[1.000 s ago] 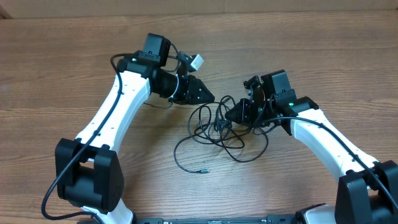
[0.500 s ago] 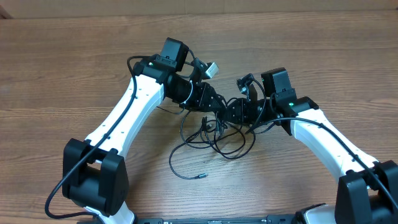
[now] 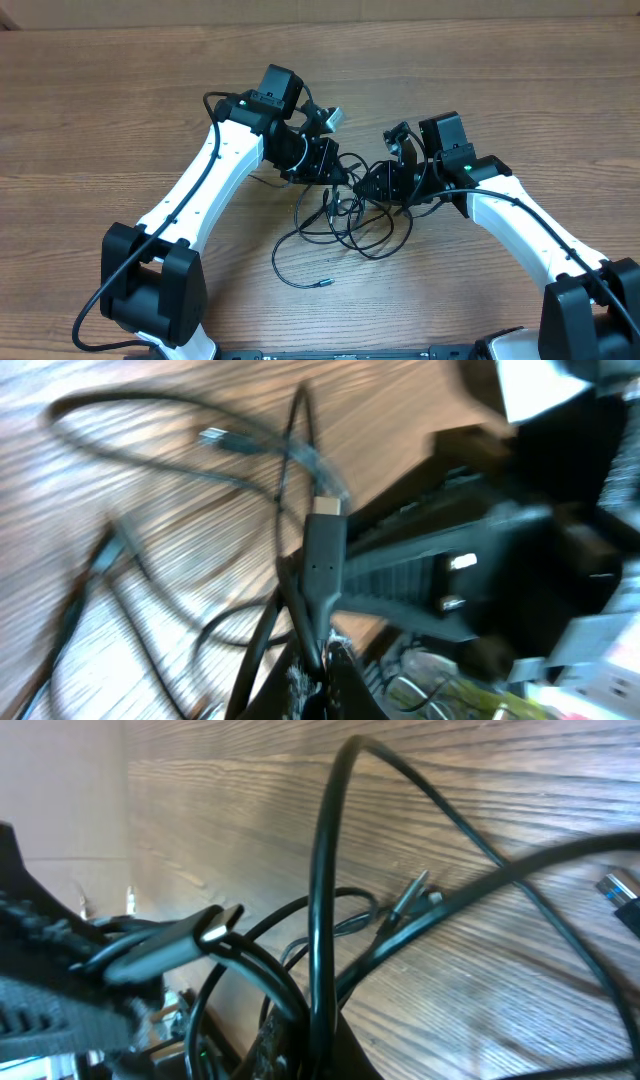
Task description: Untangle cables
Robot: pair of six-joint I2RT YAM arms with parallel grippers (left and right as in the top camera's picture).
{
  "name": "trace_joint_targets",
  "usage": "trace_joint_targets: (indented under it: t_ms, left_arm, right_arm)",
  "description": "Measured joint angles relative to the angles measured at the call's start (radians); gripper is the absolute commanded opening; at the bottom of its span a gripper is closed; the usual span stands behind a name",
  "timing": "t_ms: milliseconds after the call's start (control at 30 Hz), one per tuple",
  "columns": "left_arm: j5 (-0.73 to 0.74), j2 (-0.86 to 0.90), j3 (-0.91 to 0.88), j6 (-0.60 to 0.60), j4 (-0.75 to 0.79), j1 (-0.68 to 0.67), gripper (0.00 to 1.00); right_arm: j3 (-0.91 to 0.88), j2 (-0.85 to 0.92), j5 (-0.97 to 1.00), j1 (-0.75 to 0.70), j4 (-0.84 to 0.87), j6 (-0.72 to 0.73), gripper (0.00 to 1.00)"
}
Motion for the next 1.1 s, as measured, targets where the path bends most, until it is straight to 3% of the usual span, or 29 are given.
trace_joint_targets:
  t_ms: [67, 200, 833, 1100]
  left_arm:
    - [-0.06, 0.0, 0.0, -0.009, -0.034, 0.0, 0.21]
    - [-0.129, 0.0, 0.0, -0.031, -0.065, 0.0, 0.27]
    - [-0.176, 0.0, 0.0, -0.073, -0.082, -0.002, 0.27]
    - [-0.177, 0.0, 0.0, -0.079, -0.048, -0.074, 0.27]
  right_arm:
    - [0.0, 0.0, 0.018, 0.0, -0.003, 0.001, 0.04]
    - [0.0, 0.0, 0.037, 0.0, -0.006, 0.001, 0.04]
    - [0.0, 0.0, 0.054, 0.0, -0.006, 0.001, 0.04]
    - [0.0, 0.0, 0.054, 0.0, -0.007, 0.001, 0.04]
